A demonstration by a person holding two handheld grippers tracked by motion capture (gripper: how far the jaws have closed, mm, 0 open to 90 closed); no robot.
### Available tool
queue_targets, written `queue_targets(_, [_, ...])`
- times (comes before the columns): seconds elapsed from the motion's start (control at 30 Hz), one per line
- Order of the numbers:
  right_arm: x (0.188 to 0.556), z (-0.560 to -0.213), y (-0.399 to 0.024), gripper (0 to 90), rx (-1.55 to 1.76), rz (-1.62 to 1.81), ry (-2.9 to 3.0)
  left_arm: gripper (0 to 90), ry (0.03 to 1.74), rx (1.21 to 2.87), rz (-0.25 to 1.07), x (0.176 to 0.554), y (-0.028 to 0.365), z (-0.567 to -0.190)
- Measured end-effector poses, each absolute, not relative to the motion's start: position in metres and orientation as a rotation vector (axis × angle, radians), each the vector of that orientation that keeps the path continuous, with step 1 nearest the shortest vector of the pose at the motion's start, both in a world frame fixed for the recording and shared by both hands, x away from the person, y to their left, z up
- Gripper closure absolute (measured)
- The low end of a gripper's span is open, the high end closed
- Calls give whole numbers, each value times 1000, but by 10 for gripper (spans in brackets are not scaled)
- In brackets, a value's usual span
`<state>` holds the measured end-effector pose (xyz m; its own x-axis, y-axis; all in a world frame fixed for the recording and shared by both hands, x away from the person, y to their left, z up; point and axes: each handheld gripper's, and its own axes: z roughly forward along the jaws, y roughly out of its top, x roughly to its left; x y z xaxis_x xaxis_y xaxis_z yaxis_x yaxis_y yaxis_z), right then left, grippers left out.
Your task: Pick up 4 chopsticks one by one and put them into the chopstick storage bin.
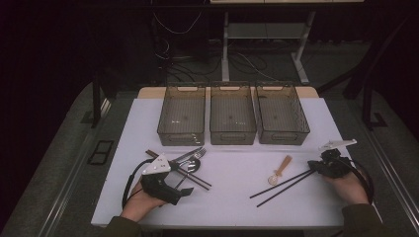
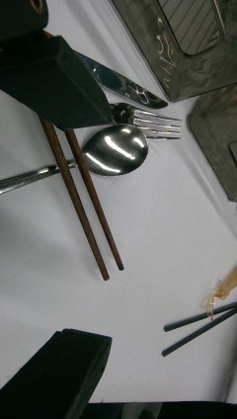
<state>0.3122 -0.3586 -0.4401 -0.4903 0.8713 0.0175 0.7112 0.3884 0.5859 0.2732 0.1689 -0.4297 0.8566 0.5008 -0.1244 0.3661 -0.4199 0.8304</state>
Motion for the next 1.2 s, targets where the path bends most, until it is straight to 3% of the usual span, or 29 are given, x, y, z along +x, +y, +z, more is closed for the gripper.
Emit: queue_targets(1.2, [297,-438,-363,899,1371,743,2378,13,634,2051,170,273,169,-430])
